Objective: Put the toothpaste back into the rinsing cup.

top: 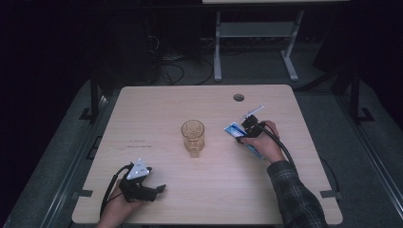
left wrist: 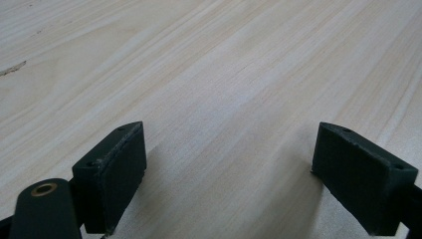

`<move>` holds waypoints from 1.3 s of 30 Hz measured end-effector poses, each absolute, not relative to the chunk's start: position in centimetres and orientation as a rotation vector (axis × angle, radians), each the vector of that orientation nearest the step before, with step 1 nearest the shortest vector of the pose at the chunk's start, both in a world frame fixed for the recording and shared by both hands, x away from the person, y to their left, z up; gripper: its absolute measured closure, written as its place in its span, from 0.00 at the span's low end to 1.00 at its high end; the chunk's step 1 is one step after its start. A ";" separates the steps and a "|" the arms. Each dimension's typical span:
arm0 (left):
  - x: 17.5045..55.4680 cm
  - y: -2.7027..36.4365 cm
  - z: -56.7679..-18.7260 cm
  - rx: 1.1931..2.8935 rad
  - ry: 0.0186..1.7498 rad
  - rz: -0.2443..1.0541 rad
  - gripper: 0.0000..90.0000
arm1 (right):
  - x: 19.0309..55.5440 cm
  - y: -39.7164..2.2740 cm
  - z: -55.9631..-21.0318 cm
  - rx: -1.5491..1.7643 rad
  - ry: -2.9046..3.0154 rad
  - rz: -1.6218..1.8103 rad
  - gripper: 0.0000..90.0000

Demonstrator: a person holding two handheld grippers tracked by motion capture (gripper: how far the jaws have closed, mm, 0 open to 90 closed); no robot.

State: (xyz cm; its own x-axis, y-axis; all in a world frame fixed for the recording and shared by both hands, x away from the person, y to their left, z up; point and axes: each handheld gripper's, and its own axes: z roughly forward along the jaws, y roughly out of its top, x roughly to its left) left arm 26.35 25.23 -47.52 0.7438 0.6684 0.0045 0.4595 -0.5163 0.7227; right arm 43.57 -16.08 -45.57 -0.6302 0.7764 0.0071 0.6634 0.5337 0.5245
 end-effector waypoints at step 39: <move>26.3 25.2 -47.5 2.208 0.841 0.365 0.15 | 42.2 -17.7 -43.7 1.297 2.437 1.062 0.81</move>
State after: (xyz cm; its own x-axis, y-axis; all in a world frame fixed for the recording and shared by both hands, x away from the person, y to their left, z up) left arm 26.33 25.23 -47.52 0.7453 0.6667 0.0043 0.4585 -0.5171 0.7228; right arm 42.20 -17.73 -43.71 -0.6021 0.7819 0.1616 0.6509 0.3634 0.6666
